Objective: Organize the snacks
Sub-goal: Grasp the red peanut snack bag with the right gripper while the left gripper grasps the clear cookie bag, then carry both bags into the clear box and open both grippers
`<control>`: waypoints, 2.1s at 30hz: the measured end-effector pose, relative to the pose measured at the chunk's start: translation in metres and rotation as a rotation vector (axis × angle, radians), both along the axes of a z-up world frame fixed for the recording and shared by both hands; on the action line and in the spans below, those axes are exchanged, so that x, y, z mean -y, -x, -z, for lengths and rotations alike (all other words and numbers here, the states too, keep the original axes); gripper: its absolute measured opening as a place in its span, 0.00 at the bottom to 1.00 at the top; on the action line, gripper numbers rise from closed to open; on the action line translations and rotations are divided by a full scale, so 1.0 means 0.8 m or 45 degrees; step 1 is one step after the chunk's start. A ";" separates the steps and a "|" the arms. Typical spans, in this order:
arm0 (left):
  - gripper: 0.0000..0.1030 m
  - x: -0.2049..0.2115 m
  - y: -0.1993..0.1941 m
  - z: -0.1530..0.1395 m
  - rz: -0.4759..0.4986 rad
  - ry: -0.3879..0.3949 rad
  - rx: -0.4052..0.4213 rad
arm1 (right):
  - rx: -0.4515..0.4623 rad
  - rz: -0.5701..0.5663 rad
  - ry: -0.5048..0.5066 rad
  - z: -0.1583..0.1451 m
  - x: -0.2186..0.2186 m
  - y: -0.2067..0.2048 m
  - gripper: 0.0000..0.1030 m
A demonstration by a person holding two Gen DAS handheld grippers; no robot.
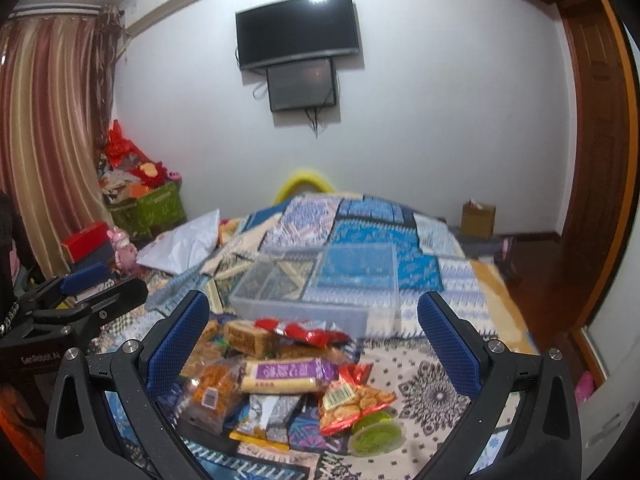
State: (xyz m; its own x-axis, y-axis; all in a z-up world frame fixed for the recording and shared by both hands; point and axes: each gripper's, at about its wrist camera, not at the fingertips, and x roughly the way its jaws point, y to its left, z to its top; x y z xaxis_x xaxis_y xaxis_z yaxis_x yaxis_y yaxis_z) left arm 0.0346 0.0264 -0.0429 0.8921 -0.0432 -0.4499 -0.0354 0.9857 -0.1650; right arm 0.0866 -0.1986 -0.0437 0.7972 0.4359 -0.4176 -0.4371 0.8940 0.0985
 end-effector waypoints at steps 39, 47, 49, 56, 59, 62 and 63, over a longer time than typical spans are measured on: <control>0.75 0.004 -0.086 0.186 0.117 0.086 -0.624 | -0.423 -0.157 0.384 0.144 -0.022 -0.083 0.74; 0.57 0.002 -0.083 0.186 0.128 0.139 -0.613 | -0.434 -0.186 0.482 0.155 -0.023 -0.095 0.80; 0.56 0.004 -0.080 0.182 0.132 0.128 -0.599 | -0.449 -0.176 0.491 0.160 -0.019 -0.101 0.77; 0.56 0.010 -0.074 0.155 0.150 0.100 -0.515 | -0.485 -0.177 0.354 0.151 0.003 -0.107 0.60; 0.56 0.013 -0.074 0.140 0.152 0.093 -0.477 | -0.481 -0.181 0.333 0.146 0.003 -0.103 0.55; 0.56 0.013 -0.073 0.124 0.148 0.086 -0.434 | -0.490 -0.194 0.278 0.138 0.006 -0.100 0.52; 0.56 0.013 -0.073 0.121 0.145 0.083 -0.425 | -0.488 -0.195 0.266 0.136 0.007 -0.099 0.52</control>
